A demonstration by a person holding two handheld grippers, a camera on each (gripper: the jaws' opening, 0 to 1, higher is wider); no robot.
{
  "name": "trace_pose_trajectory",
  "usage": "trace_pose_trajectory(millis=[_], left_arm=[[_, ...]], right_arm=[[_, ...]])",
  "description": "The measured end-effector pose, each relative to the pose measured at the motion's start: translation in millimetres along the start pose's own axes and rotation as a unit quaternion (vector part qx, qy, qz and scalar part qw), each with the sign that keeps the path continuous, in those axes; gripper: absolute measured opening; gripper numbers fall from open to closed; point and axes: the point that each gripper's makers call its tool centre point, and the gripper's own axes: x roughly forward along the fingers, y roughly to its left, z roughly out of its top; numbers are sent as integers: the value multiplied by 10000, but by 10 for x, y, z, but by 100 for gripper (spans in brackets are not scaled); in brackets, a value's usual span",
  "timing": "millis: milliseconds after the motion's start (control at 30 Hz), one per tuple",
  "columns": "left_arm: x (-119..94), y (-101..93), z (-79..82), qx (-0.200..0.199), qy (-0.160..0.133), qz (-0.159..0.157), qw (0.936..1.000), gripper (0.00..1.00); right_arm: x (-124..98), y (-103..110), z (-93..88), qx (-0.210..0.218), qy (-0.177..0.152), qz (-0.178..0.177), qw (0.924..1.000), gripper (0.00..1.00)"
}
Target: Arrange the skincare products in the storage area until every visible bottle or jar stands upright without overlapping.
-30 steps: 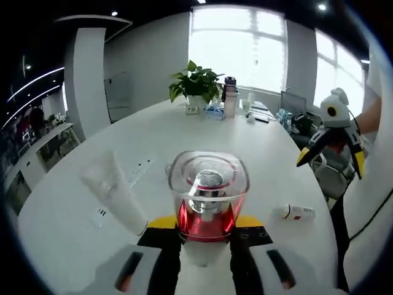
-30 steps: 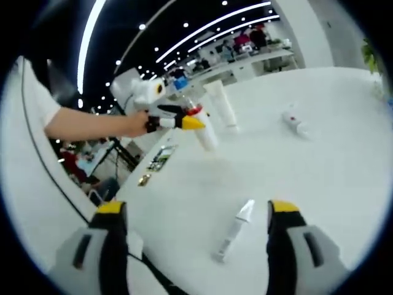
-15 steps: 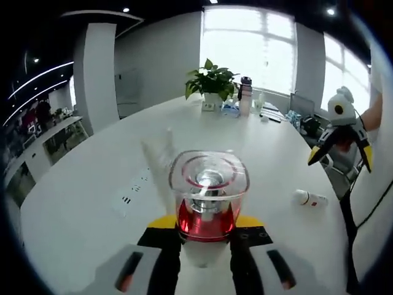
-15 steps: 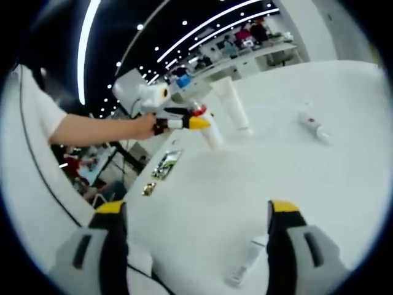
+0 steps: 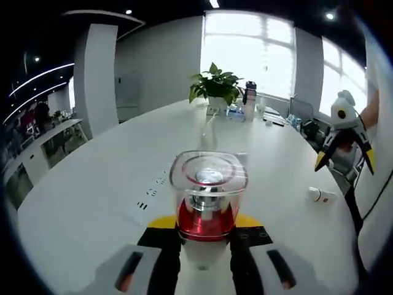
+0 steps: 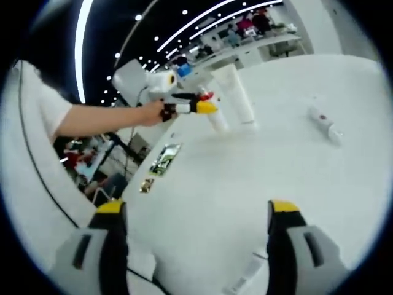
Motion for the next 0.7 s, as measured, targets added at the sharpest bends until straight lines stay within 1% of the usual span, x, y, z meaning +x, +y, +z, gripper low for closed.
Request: trace_pose_trajectory(millis=[167,367,567,633,700], left_arm=[[63,26,33,14,-77,-105,9999,29],[135,0,21,196,-68,-206,9996,29],[197,31,-35,266,-68,-201,9994,29],[207,42,-21,245,-145,-195,9994,29],[218,52,-11,291,-161,-179,9993,29]], right_arm=[[22,-33,27,42,39,14,10000,93],[28,-44,64,13,53,24,10000,93],[14,-39,62,26,47,-13,10000,93],[11,-40,44,40,66,-25,10000,92],[10,-45,35,68,75,-29,9999,92]])
